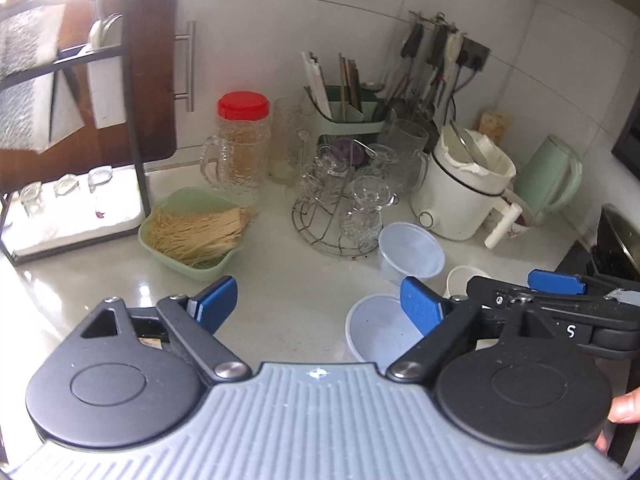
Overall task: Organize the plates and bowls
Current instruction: 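Move the right gripper to the light blue bowl and close on its rim, then lift the light blue bowl with the right gripper and nest it into the other blue bowl, then open the right gripper and withdraw from the nested blue bowls, then move the right gripper to the white ceramic bowl and close on its rim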
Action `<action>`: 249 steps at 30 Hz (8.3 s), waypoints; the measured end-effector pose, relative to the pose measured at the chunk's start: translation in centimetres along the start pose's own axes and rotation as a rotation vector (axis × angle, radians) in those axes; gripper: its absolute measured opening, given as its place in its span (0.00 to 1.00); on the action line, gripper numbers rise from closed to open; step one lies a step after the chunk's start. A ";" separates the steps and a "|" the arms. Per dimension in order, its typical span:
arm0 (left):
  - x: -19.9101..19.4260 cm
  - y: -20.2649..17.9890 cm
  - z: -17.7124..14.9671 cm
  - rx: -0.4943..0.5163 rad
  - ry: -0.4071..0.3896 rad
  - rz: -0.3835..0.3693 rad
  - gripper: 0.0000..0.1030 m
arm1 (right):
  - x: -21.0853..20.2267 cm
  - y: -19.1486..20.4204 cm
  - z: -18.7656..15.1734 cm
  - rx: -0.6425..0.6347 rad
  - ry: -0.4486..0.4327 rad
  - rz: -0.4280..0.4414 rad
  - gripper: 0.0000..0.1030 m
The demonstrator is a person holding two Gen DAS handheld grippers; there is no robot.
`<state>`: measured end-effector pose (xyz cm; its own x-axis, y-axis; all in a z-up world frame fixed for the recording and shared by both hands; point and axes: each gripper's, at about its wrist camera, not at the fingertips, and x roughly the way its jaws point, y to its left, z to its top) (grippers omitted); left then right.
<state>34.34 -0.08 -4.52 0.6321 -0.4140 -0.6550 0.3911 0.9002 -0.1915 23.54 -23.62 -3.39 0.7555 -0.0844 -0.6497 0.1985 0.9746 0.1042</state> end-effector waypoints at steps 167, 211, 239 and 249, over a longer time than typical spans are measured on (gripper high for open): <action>10.3 -2.7 4.1 -0.051 0.209 -0.108 0.50 | 5.1 -6.9 -0.7 0.220 0.095 0.083 0.34; 12.2 -14.5 7.3 0.117 0.206 -0.305 0.50 | 0.1 -15.1 -0.7 0.258 -0.030 -0.114 0.34; 29.5 -18.5 3.2 0.330 0.524 -0.239 0.52 | 12.3 -21.8 -4.3 0.381 0.242 -0.124 0.34; 31.7 -19.4 2.3 0.313 0.577 -0.257 0.50 | 14.5 -22.0 -4.1 0.391 0.301 -0.066 0.33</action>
<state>48.30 -30.95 -19.90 0.0722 -0.3928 -0.9168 0.7092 0.6665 -0.2297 27.61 -45.49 -18.19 0.5313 -0.0236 -0.8468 0.5024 0.8137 0.2925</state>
